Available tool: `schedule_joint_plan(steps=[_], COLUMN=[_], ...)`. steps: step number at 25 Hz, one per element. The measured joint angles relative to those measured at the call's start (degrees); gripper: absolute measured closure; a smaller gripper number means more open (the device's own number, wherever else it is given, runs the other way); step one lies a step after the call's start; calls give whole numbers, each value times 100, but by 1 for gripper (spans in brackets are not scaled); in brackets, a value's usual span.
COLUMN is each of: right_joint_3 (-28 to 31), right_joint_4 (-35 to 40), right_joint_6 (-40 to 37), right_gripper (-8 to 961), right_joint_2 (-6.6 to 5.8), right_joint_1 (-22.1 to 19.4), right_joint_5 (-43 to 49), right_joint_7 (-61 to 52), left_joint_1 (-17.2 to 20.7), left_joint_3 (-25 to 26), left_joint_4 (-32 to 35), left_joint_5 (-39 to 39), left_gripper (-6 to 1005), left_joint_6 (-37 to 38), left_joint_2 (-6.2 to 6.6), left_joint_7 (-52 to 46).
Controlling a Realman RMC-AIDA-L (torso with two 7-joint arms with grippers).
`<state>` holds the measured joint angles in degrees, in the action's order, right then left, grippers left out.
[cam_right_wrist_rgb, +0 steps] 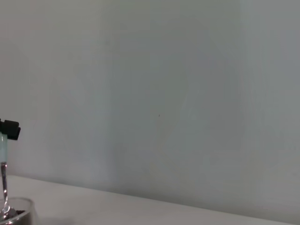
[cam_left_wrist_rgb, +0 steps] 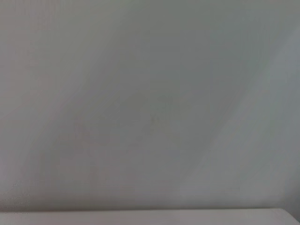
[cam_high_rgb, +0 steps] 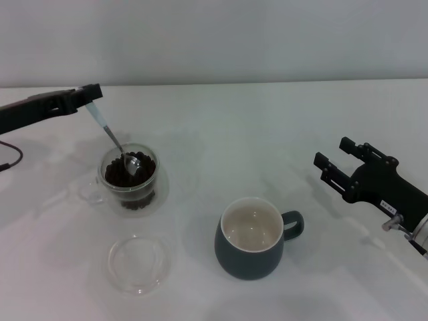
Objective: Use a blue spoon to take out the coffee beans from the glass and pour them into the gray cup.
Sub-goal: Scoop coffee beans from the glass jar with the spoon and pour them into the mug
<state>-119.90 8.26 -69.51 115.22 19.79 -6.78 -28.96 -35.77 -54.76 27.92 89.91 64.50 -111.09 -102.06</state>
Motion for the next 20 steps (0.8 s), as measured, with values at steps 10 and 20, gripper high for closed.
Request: schedule_joint_plan(steps=[10, 20], right_joint_3=[6, 11], right_joint_4=[0, 8], right_joint_6=[119, 278], right_gripper=[289, 289], right_joint_2=[0, 0], right_joint_1=[31, 99], right_joint_5=[-33, -33], right_joint_7=[-4, -11], left_joint_1=[120, 610], left_joint_3=[47, 635], left_joint_4=[-158, -158], left_joint_5=[167, 68], left_gripper=[866, 866], left_joint_6=[-27, -46], left_joint_2=[-85, -100], left_joint_7=[-509, -840])
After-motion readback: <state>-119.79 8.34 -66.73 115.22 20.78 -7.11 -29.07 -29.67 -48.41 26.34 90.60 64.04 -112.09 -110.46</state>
